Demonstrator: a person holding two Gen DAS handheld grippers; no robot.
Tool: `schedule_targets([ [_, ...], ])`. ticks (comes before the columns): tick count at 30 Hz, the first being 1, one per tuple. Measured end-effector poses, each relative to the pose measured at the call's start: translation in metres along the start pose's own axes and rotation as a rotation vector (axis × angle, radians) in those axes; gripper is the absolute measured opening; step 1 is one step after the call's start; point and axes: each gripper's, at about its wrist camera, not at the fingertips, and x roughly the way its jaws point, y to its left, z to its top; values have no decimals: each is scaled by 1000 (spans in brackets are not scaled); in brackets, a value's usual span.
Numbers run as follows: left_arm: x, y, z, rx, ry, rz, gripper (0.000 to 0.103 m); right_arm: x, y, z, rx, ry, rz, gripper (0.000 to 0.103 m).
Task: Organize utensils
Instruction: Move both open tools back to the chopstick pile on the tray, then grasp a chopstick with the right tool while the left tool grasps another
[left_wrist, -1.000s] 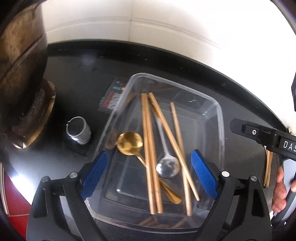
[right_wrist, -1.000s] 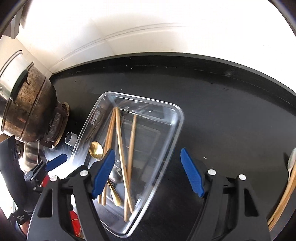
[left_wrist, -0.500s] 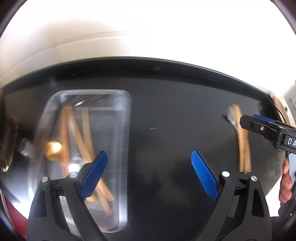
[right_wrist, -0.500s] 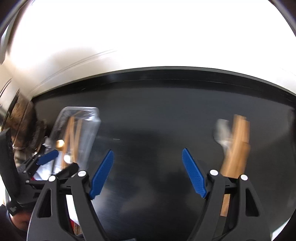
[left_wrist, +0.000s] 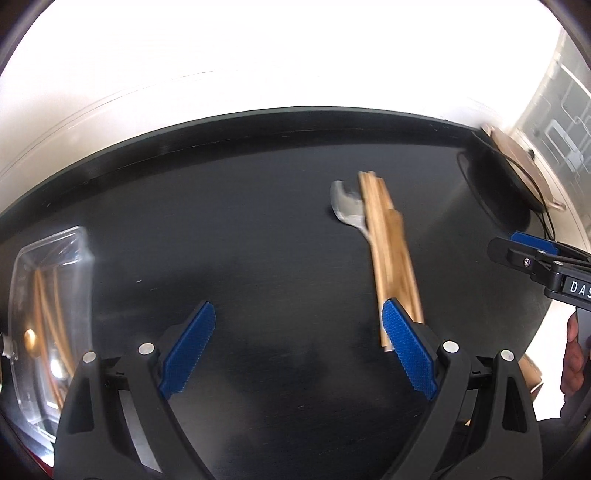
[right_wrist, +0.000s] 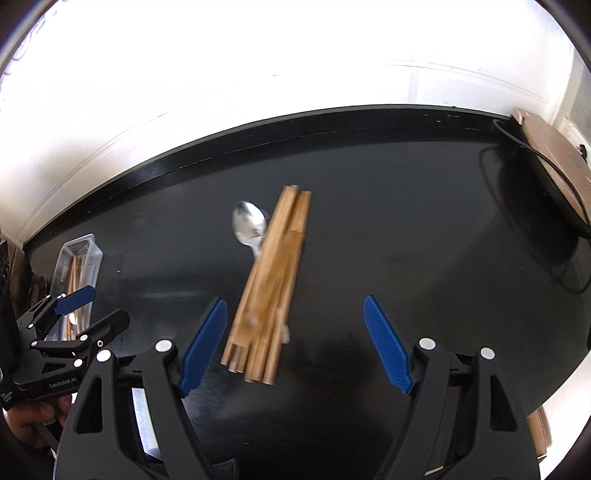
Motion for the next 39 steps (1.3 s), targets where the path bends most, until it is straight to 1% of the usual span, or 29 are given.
schedule_targets([
  [3,5,-12,1,22,4,-3,89,-2,-14,-3,6,-3,-3,74],
  [8,14,-23,3,47,20,-1,89,-2,-23,-4,13,2,1,74],
  [13,33,-31,-4,103,72,-9,89,11,-22,-6,14,32,-7,74],
  [17,52,-38,-11,149,113,-39,89,26,-24,-11,15,66,-27,74],
  [21,73,-45,-18,205,162,-47,89,39,-24,-14,13,97,-43,74],
  [27,94,-48,-26,283,195,-45,89,52,-22,-14,14,125,-59,74],
  [31,108,-42,-23,286,213,-38,89,64,-19,-14,11,149,-74,74],
  [39,117,-28,-9,291,194,-54,91,91,-6,-8,-12,194,-100,74],
])
